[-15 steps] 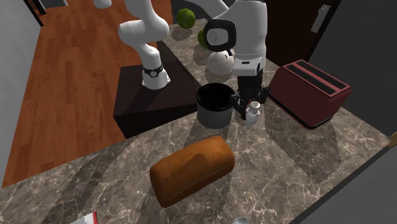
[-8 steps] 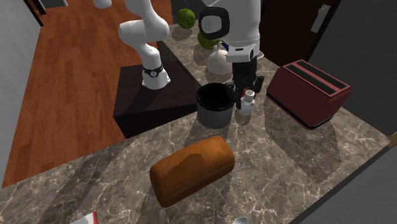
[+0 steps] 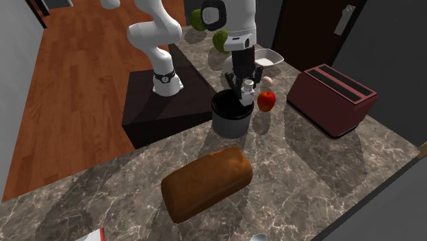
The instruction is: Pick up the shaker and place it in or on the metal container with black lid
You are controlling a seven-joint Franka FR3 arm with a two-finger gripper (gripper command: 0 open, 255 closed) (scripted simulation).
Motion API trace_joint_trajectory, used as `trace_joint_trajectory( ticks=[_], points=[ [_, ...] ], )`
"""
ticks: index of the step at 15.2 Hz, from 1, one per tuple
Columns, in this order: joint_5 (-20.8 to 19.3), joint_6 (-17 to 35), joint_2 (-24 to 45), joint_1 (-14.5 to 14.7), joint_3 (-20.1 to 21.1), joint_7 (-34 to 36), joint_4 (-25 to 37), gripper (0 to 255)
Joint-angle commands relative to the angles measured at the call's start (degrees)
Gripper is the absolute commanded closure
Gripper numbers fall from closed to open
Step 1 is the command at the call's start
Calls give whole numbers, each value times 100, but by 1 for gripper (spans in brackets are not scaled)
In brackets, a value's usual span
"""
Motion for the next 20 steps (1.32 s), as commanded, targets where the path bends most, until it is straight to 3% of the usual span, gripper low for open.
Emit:
trace_joint_trajectory(
  ticks=[1,6,17,20],
  points=[
    [309,3,-461,171,-34,-91,-420,255],
    [910,-122,-1559,729,-154,-188,-1361,255],
    [610,916,-927,442,225,167,-1779,255],
    [574,990,-875,409,260,203,-1802,255]
  ],
)
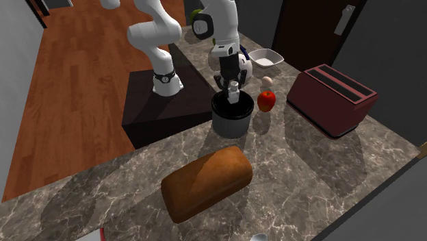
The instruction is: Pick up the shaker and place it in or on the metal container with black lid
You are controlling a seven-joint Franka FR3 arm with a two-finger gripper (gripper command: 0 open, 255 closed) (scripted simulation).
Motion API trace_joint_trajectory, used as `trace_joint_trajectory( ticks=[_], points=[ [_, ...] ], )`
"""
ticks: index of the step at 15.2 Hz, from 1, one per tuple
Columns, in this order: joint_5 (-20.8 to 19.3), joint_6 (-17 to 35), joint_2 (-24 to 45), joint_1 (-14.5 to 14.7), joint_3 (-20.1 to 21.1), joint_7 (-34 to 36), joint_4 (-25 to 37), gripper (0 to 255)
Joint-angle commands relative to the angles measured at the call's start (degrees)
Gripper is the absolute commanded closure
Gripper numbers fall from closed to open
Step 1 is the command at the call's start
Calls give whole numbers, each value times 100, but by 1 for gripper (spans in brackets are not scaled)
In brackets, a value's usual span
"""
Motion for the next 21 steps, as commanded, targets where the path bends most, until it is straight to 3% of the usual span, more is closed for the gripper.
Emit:
trace_joint_trajectory(
  ticks=[1,6,7,12,16,21],
  points=[
    [-11,22,15,-10,9,9,-5,255],
    [-10,21,14,-10,9,9,-5,255],
    [-10,21,14,-10,9,9,-5,0],
    [-10,21,14,-10,9,9,-5,0],
    [417,-904,-834,457,-365,-301,78,0],
    [415,-904,-833,459,-367,-299,78,0]
  ],
)
